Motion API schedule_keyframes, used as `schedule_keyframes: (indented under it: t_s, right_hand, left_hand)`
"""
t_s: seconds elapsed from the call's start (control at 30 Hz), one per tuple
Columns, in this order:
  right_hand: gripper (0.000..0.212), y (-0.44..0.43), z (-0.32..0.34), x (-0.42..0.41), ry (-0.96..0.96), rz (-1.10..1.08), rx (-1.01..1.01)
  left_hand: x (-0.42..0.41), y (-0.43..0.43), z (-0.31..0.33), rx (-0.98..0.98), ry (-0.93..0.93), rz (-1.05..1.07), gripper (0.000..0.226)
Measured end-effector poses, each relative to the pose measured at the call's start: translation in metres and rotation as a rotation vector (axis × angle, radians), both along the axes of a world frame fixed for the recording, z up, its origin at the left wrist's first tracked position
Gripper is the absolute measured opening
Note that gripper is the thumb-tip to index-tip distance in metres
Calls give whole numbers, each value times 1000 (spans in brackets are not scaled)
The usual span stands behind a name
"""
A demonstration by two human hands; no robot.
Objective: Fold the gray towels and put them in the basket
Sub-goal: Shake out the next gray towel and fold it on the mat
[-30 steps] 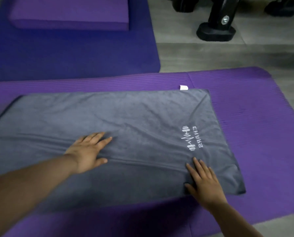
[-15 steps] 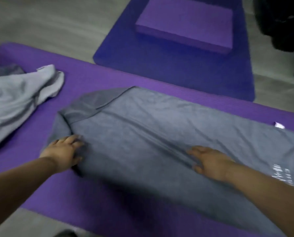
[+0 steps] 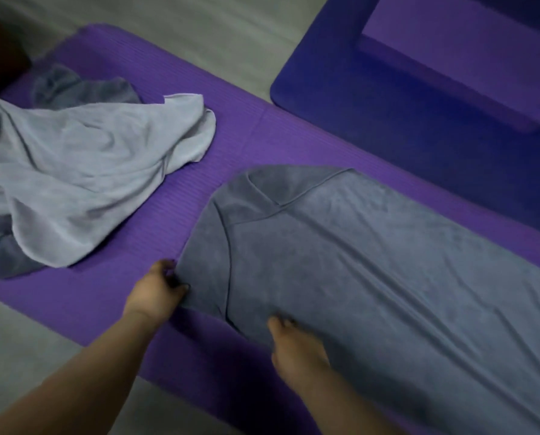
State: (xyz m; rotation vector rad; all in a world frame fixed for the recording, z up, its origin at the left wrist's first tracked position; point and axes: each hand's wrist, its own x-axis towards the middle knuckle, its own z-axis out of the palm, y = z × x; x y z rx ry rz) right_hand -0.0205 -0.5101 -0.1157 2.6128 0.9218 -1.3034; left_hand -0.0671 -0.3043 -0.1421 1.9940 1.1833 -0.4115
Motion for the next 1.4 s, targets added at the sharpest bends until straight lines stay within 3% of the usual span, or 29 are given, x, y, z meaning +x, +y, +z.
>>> schedule_keyframes:
  t_s: [0.13, 0.23, 0.3, 0.4, 0.57, 0.63, 0.73, 0.87, 0.97, 1.03, 1.1, 1.17, 1.23, 1.27, 1.33, 1.4]
  right_hand:
    - [27, 8, 6, 26, 35, -48, 71]
    - [43, 28, 4, 85, -205, -338, 209]
    - [55, 50, 1, 118, -300, -391, 263]
    - [57, 80, -2, 152, -344, -367, 206]
    - [35, 110, 0, 199, -376, -120, -21]
    - [35, 121, 13, 222, -424, -80, 6]
    - [33, 142, 33, 262, -481, -235, 208]
    - [20, 170, 33, 284, -407, -407, 404]
    - [41, 171, 16, 271, -231, -372, 411]
    - [61, 165, 0, 262, -179, -240, 367]
    - [67, 158, -9, 252, -261, -144, 355]
    - [49, 147, -14, 236, -401, -206, 446]
    - [26, 133, -23, 216, -489, -437, 583]
    - [20, 127, -28, 206, -444, -573, 599]
    - [31, 121, -40, 192, -238, -766, 577]
    - [39, 122, -46, 190, -30, -910, 540]
  left_hand:
    - [-6, 3, 3, -19, -51, 13, 30]
    - [-15, 3, 4, -78, -127, 100, 34]
    - [-18, 3, 4, -111, -166, 136, 42]
    - [-21, 2, 1, -165, -211, 125, 37]
    - [-28, 9, -1, -158, -267, 123, 34]
    - [-31, 10, -2, -174, -258, 100, 37]
    - [-32, 12, -1, -166, -253, 75, 39]
    - [-33, 15, -3, -140, -252, 57, 43]
    - [-33, 16, -4, -123, -219, 23, 39]
    - [-33, 17, -8, -82, -142, -1, 33]
    - [-37, 17, -14, 72, -119, -34, 42]
    - [-40, 13, -19, 350, -221, -165, 32]
    - [-33, 0, -17, 456, -340, -361, 21]
    - [-27, -9, -17, 482, -376, -462, 20]
    - [-15, -25, -17, 511, -357, -619, 27]
    - [-9, -31, -24, 586, -323, -638, 35]
